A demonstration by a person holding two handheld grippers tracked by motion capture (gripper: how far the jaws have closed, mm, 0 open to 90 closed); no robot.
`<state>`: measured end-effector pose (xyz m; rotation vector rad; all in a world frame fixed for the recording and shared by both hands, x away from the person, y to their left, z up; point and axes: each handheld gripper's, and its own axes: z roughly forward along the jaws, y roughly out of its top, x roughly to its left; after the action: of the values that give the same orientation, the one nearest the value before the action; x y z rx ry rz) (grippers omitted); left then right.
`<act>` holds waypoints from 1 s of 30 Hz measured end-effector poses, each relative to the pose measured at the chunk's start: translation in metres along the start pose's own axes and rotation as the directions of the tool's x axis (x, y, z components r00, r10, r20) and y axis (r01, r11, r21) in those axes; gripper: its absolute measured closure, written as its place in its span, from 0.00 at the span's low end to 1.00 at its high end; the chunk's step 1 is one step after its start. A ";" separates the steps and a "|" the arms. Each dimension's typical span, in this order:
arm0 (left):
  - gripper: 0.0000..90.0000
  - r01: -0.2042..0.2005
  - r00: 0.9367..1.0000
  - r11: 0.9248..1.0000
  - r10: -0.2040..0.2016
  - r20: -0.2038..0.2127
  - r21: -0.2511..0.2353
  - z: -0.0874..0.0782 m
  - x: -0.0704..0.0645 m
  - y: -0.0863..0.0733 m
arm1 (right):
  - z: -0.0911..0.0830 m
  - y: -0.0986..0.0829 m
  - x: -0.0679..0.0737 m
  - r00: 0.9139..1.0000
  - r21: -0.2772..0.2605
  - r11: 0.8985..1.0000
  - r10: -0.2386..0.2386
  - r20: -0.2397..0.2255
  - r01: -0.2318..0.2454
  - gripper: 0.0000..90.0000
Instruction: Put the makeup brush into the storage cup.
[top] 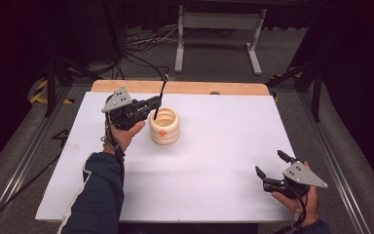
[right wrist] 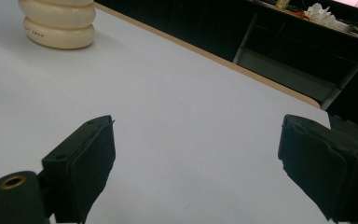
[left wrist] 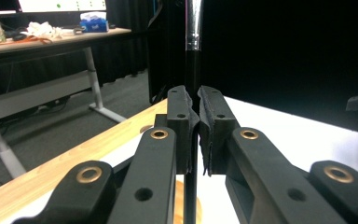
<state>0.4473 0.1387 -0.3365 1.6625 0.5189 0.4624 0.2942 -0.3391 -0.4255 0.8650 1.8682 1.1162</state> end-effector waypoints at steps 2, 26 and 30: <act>0.93 0.005 1.000 1.000 -0.005 0.010 -0.008 0.004 0.002 0.000 | 0.000 0.000 0.000 1.000 -0.001 1.000 0.004 -0.001 -0.004 0.13; 0.93 0.054 0.999 0.999 -0.054 -0.009 0.009 0.048 0.030 -0.024 | 0.000 -0.001 -0.001 1.000 0.000 1.000 0.004 0.000 -0.004 0.13; 0.93 0.064 0.998 0.998 -0.064 0.002 0.007 0.053 0.031 -0.030 | 0.000 -0.001 -0.001 1.000 0.002 1.000 0.003 0.000 -0.003 0.13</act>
<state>0.5009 0.1181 -0.3741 1.6479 0.5712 0.4121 0.2942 -0.3401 -0.4263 0.8691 1.8685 1.1163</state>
